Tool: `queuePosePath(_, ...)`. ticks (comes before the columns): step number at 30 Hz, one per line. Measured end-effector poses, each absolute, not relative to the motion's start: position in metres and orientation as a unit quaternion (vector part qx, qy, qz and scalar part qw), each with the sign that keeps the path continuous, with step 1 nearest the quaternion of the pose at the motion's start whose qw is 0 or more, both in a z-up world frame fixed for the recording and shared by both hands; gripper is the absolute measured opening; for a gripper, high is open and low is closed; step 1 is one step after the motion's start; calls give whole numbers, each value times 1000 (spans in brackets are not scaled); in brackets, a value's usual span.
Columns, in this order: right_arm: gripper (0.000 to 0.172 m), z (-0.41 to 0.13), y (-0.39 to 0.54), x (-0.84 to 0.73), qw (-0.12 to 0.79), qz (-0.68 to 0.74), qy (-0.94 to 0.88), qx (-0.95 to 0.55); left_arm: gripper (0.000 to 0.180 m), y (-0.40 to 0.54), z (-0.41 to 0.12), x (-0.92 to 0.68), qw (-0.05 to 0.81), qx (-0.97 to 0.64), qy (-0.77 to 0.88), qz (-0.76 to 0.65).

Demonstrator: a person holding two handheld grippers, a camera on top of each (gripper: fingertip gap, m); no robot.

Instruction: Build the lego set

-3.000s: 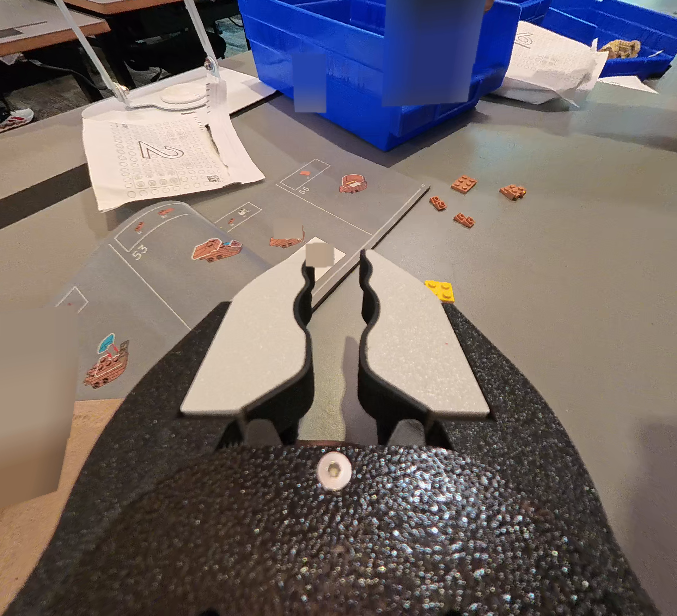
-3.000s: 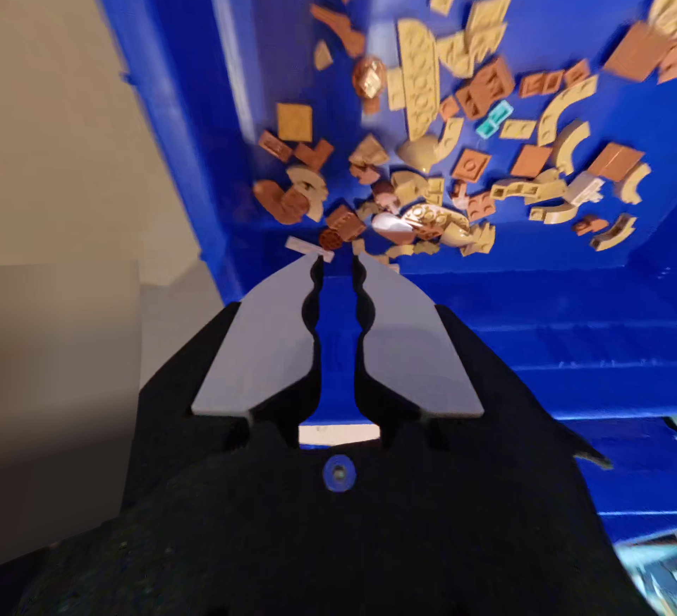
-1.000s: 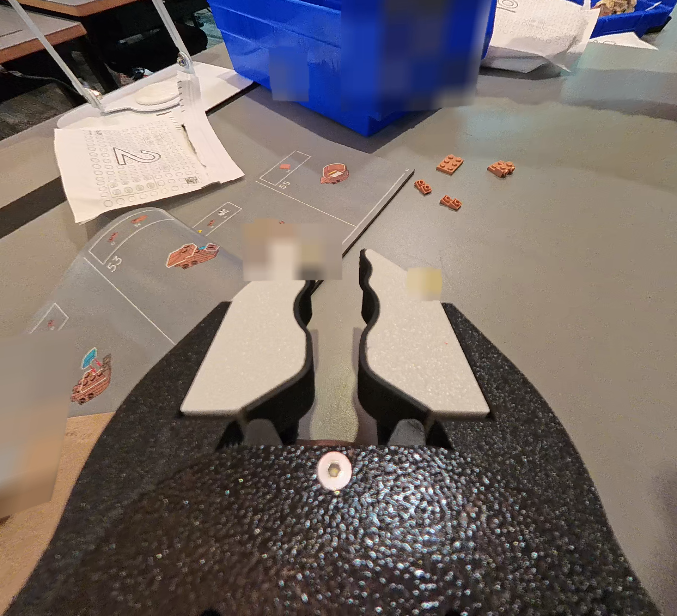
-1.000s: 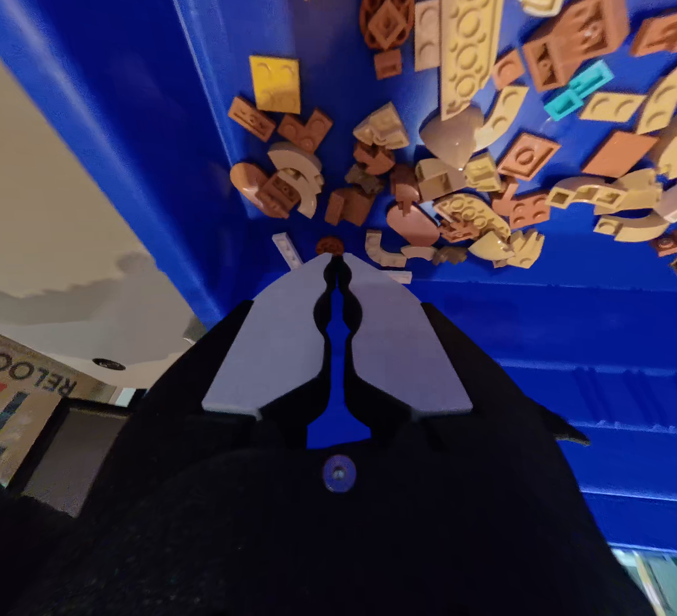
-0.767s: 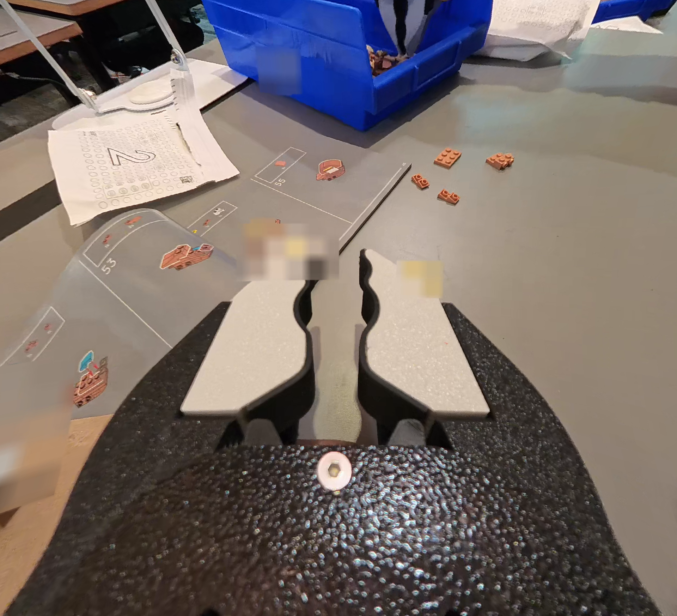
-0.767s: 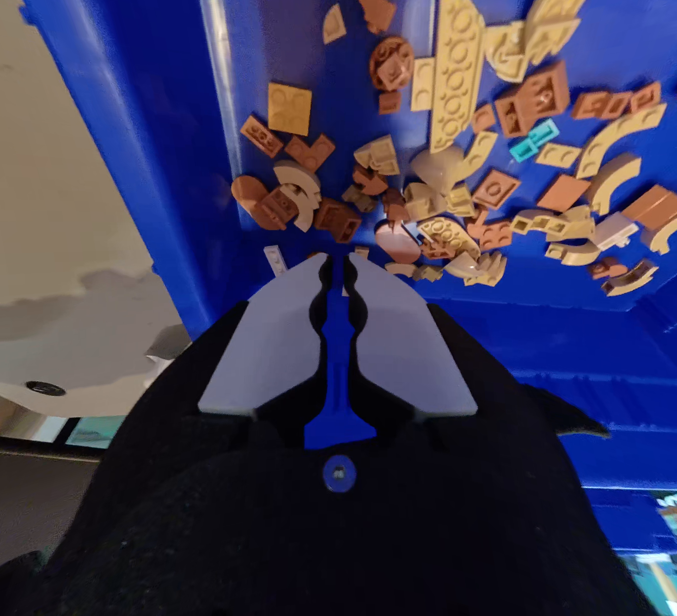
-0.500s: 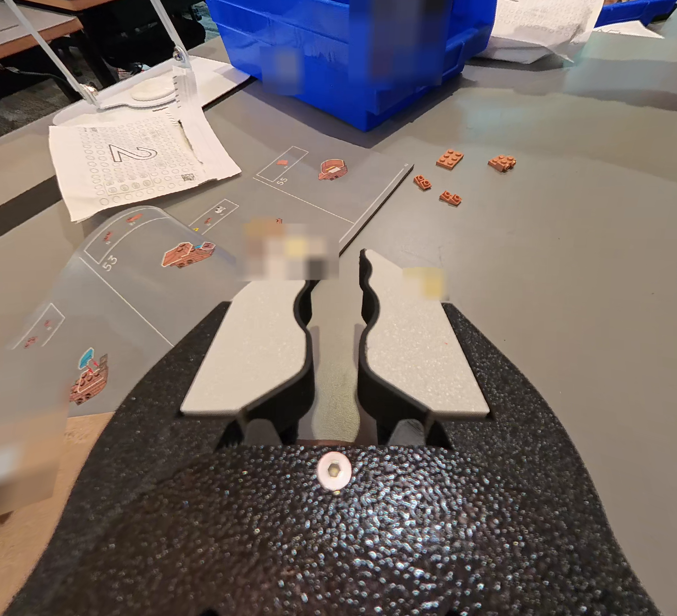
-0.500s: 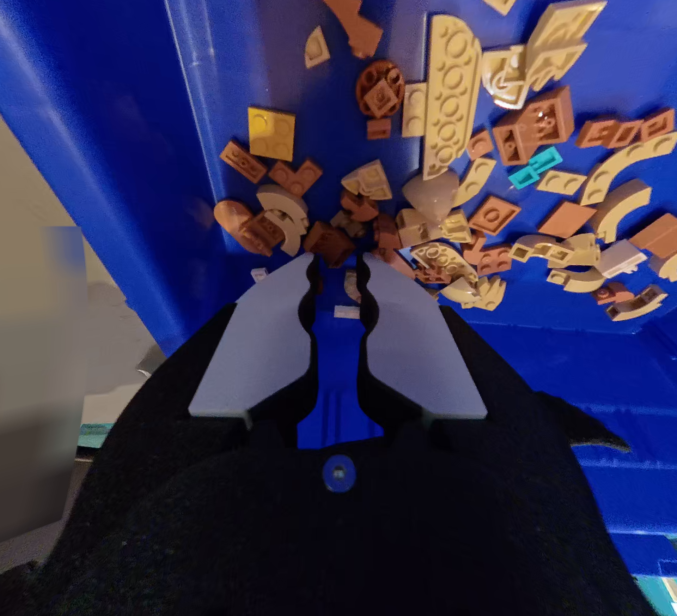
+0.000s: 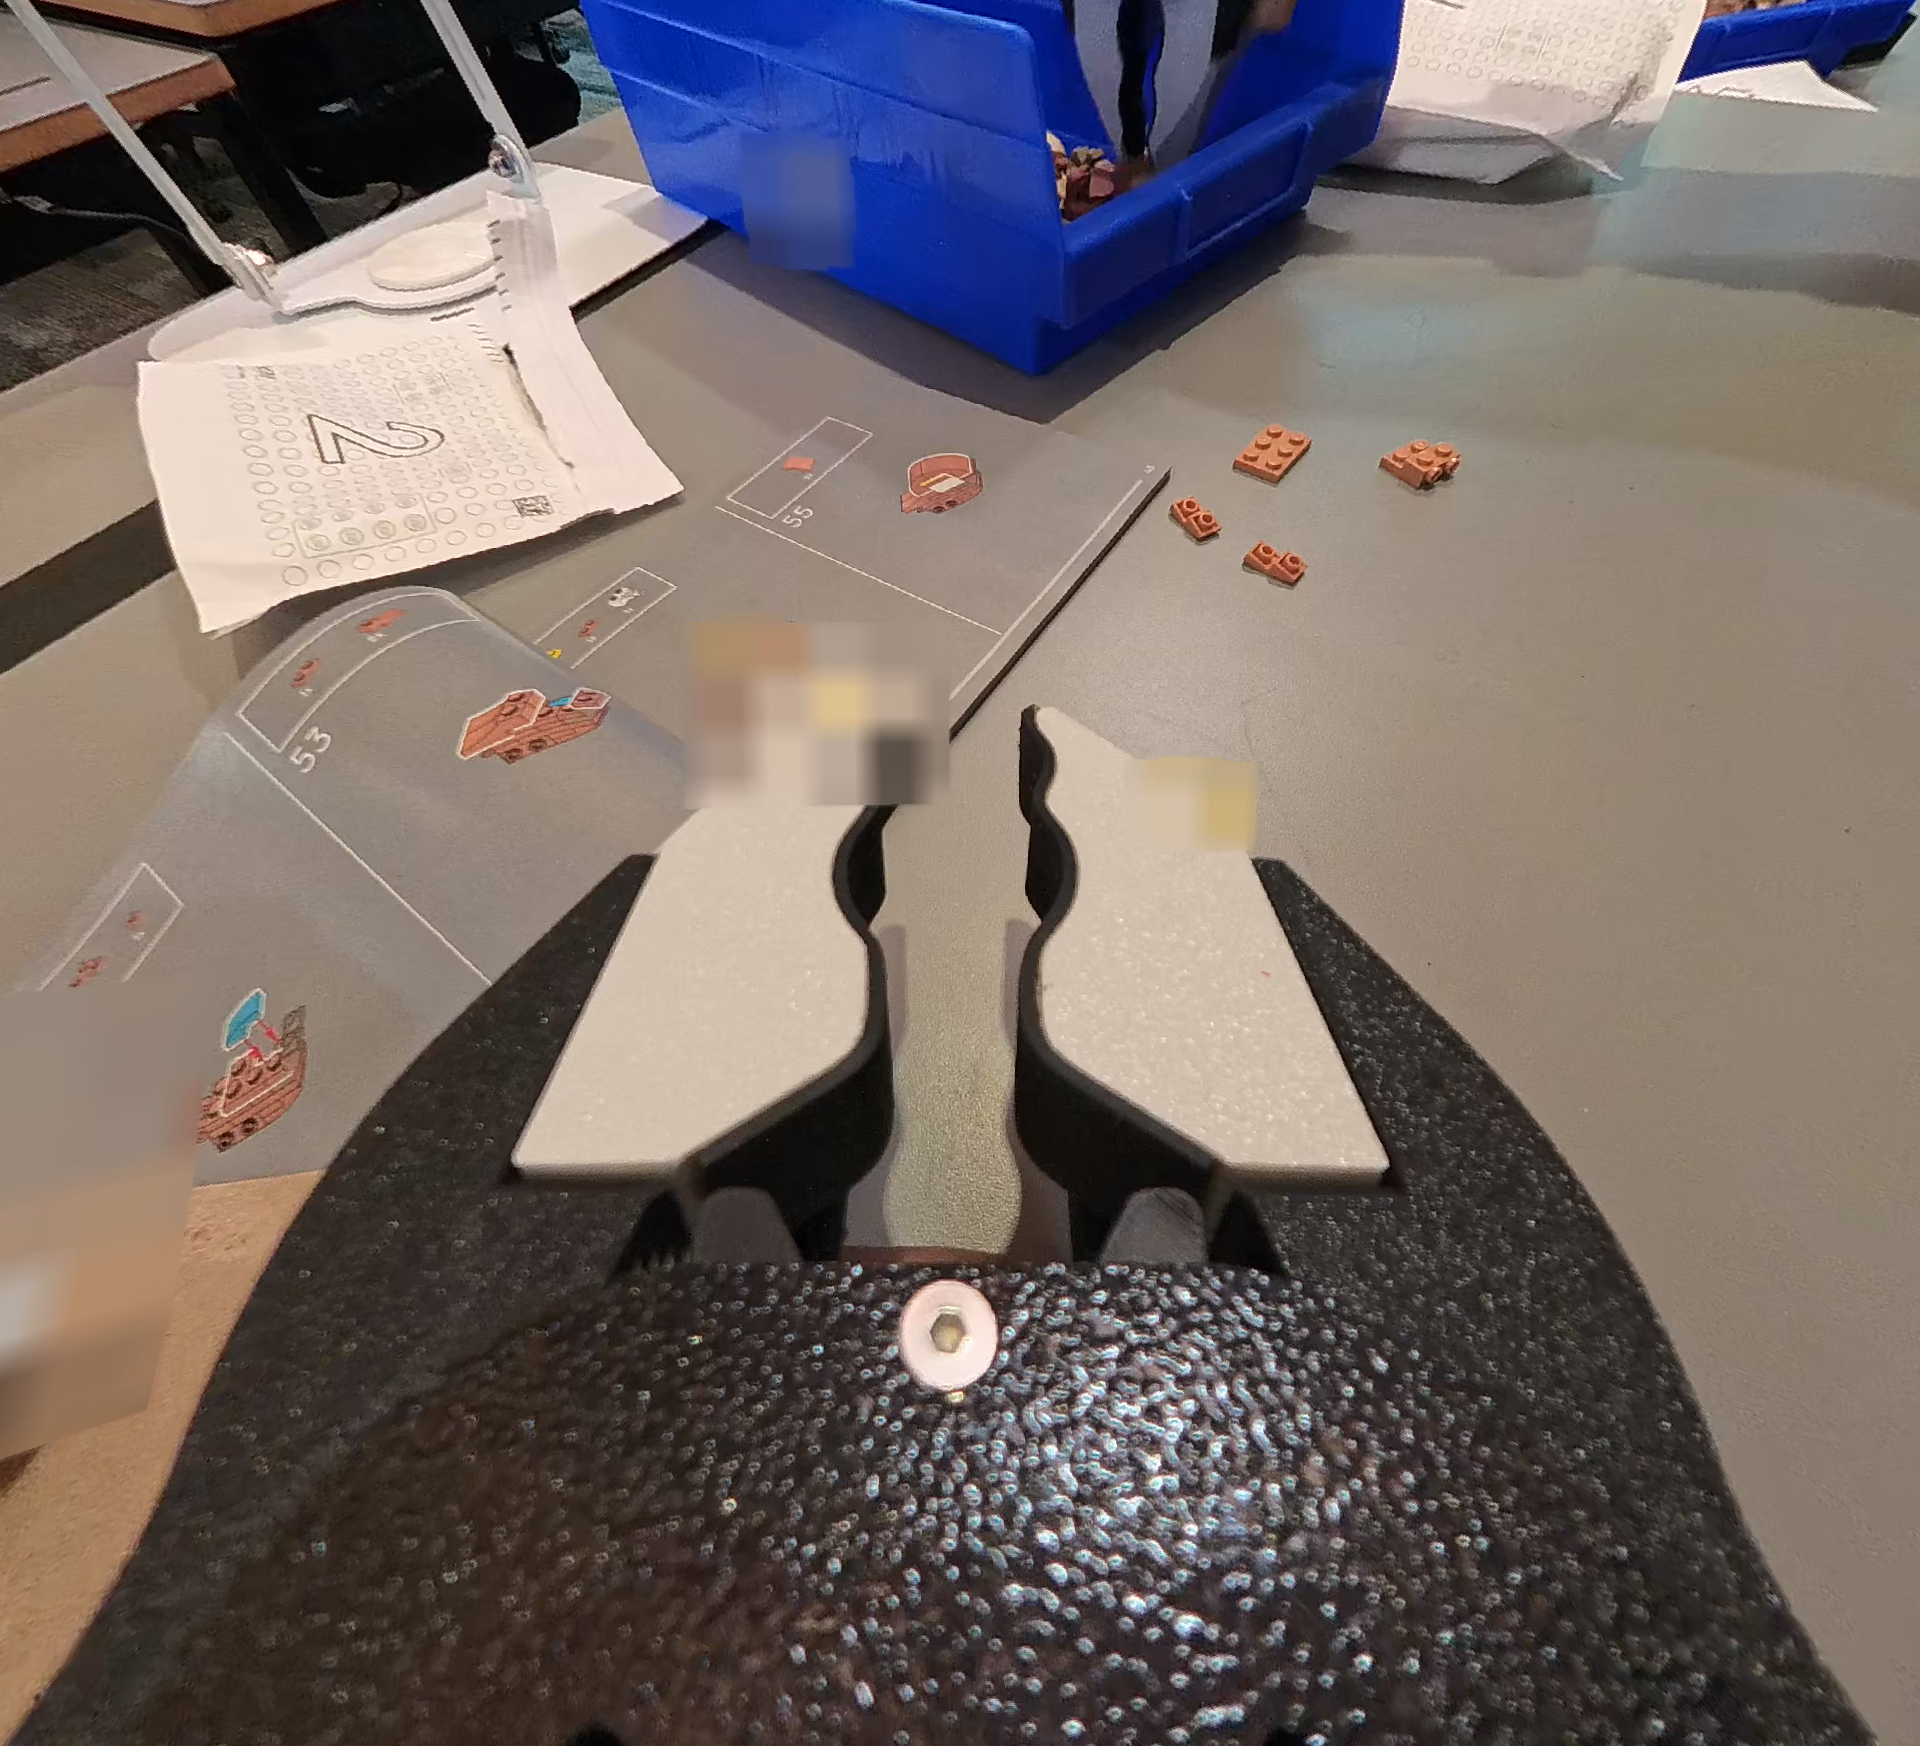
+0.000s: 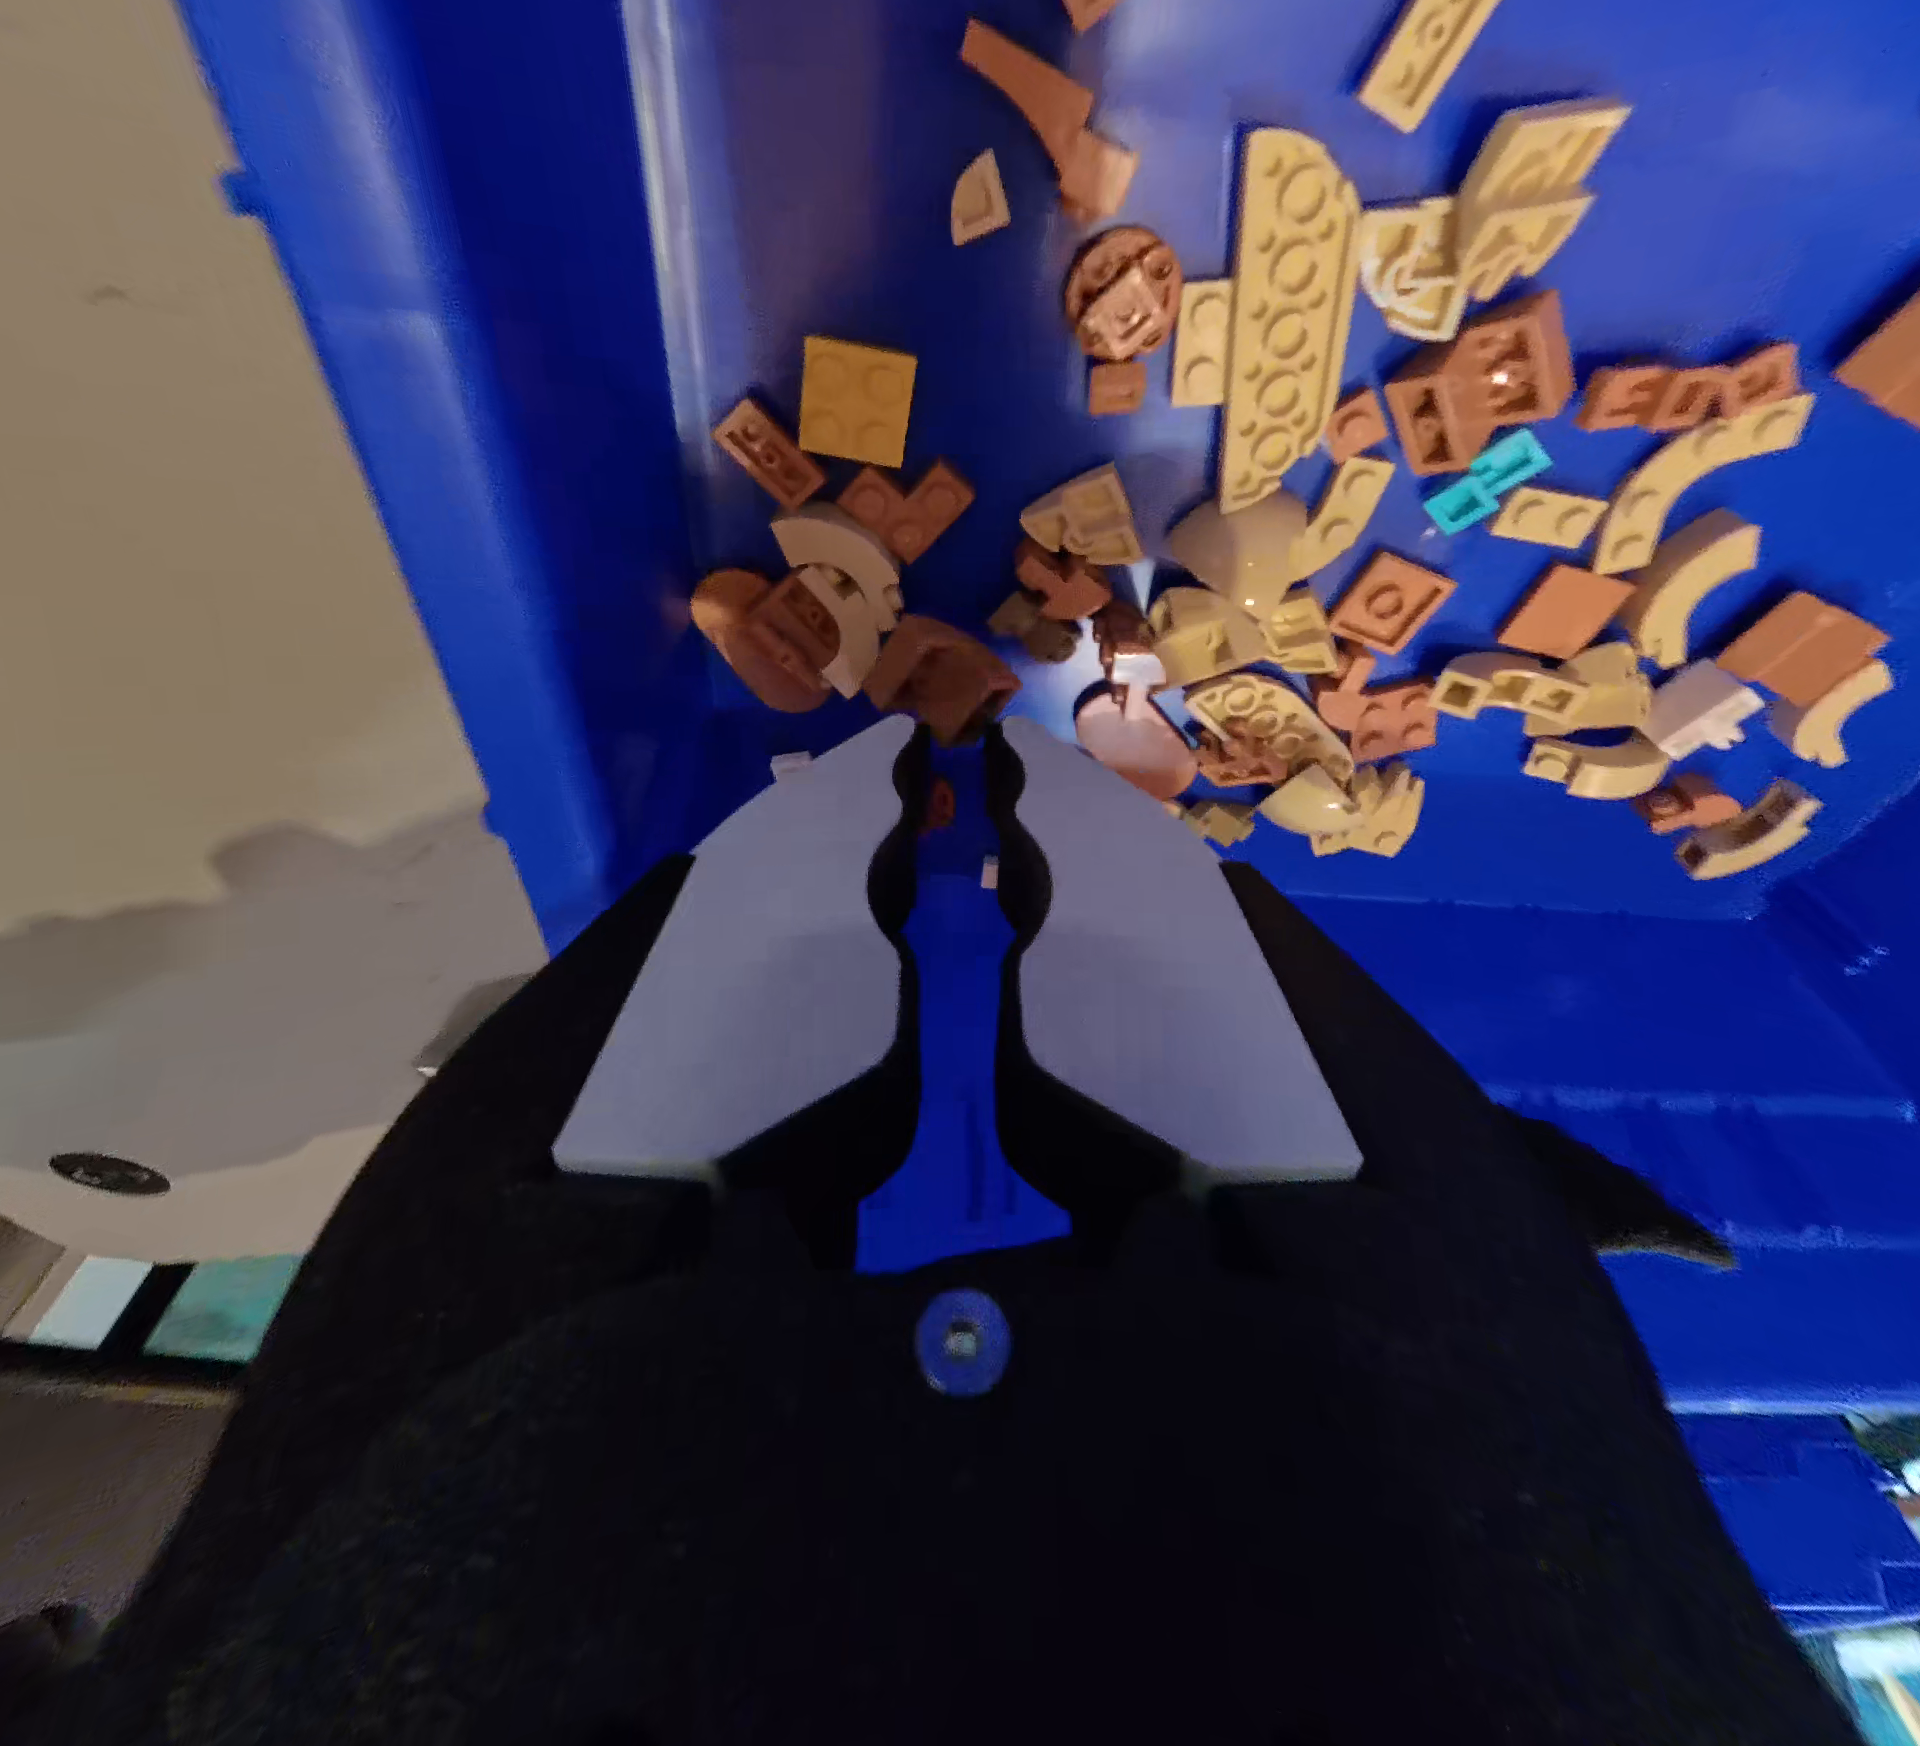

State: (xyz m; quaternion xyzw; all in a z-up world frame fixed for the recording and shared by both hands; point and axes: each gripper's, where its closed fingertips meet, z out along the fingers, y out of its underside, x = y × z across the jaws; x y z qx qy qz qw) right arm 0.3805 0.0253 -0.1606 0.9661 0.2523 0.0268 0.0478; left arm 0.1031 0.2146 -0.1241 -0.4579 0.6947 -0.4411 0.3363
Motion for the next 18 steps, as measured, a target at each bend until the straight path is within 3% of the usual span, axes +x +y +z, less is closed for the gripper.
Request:
queuePosePath(4,10,-127,43,364,-88,20,231,969,22,215,-124,103,338,-458,695,-440)
queuePosePath(9,10,-54,84,284,-401,-99,217,885,22,216,-123,104,344,-459,692,-439)
queuePosePath(12,10,-18,93,232,-545,-195,202,790,22,217,-122,104,348,-459,689,-440)
queuePosePath(18,9,1,102,183,-679,-390,60,619,22,217,-122,104,356,-455,691,-434)
